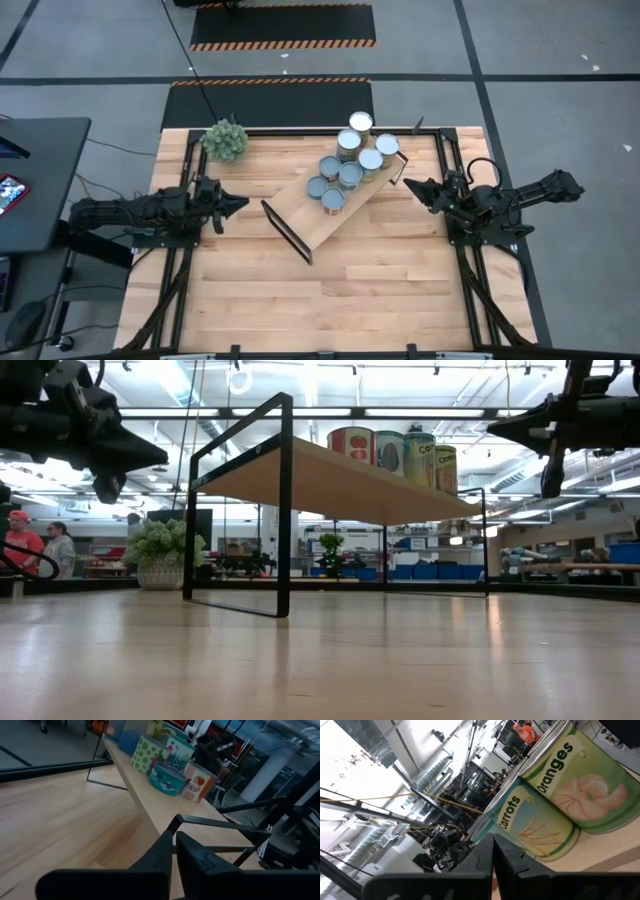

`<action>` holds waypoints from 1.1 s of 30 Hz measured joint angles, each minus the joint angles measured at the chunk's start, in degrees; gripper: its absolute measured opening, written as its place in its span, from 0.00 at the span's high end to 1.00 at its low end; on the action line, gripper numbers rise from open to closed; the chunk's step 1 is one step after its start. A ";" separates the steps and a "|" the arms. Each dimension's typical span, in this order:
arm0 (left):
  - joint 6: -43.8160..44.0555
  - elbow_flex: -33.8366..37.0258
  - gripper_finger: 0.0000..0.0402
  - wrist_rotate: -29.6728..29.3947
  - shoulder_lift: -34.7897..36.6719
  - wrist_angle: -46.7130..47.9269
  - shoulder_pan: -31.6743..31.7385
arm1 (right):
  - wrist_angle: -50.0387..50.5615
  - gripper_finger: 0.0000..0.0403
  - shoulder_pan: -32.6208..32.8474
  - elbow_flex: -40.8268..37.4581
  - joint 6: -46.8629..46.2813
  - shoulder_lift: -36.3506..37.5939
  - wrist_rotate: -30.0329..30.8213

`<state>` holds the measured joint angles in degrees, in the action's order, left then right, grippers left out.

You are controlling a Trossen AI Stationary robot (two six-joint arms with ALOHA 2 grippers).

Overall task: Pick and place cans onto a shelf
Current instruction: Return to Home Position

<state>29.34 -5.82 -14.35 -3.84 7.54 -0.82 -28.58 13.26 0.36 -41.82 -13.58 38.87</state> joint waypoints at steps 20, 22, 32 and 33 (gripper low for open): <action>-0.02 -0.05 0.91 0.00 -0.25 -0.17 0.00 | -0.05 0.96 0.00 0.00 0.00 0.00 0.02; -0.02 -0.05 0.91 0.00 -0.25 -0.17 0.00 | -0.05 0.96 0.00 0.00 0.00 0.00 0.02; -0.02 -0.05 0.91 0.00 -0.25 -0.19 0.00 | -0.05 0.96 0.00 0.00 0.00 0.00 0.02; -0.02 -0.05 0.91 0.00 -0.25 -0.19 0.00 | -0.05 0.96 0.00 0.00 0.00 0.00 0.02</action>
<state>29.32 -5.87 -14.35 -4.10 7.35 -0.82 -28.62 13.26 0.36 -41.82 -13.58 38.89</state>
